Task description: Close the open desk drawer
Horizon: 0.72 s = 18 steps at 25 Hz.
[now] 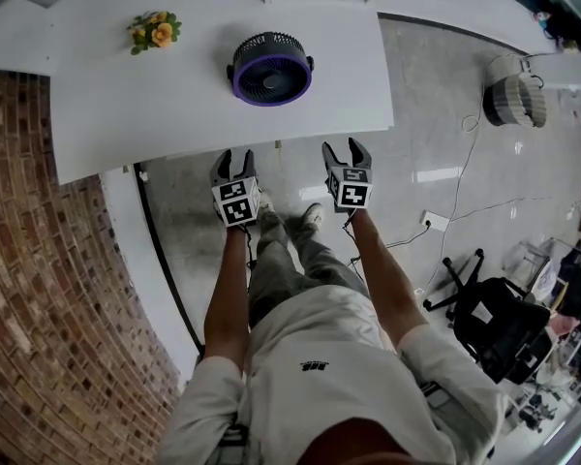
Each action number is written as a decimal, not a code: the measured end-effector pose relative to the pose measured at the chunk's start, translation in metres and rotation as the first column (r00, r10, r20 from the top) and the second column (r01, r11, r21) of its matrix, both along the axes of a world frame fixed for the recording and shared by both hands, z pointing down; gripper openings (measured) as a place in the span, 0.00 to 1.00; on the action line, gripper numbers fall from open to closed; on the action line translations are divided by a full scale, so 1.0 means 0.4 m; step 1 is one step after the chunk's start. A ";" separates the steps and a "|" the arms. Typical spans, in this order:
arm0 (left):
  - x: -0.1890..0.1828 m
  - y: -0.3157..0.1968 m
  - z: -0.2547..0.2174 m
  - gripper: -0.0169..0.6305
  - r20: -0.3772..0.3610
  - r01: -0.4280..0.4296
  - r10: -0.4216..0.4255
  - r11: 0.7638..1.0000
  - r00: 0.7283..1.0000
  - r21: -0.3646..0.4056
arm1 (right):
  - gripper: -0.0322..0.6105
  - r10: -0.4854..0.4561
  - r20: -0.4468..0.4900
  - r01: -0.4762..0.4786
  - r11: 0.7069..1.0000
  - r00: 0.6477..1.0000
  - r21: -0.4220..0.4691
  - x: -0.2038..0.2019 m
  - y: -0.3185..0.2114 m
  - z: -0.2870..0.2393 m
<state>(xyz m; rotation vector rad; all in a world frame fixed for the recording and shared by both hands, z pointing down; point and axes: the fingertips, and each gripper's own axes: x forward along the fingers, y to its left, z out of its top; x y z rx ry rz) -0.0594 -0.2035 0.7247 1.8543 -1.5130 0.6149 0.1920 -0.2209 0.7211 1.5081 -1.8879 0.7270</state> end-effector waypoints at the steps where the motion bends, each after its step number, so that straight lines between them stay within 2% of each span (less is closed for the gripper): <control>1: -0.004 0.005 0.004 0.36 -0.002 0.002 -0.002 1.000 1.000 0.007 | 0.48 -0.006 -0.003 0.006 1.000 1.000 -0.003 -0.004 0.012 0.000; 7: -0.022 0.076 0.009 0.36 -0.023 -0.010 0.010 1.000 1.000 -0.009 | 0.48 -0.031 0.039 0.031 0.999 0.999 -0.015 -0.043 0.102 -0.018; 11: -0.017 0.116 -0.046 0.36 -0.023 -0.061 0.061 0.998 0.998 0.017 | 0.48 -0.081 0.081 0.079 0.997 0.993 0.025 -0.102 0.141 -0.101; 14: -0.001 0.132 -0.124 0.36 -0.012 -0.114 0.116 0.990 0.993 0.086 | 0.48 -0.140 0.092 0.131 0.987 0.986 0.098 -0.154 0.156 -0.214; 18: 0.018 0.132 -0.284 0.36 -0.005 -0.170 0.175 0.960 0.985 0.222 | 0.46 -0.178 0.087 0.159 0.968 0.980 0.196 -0.199 0.175 -0.354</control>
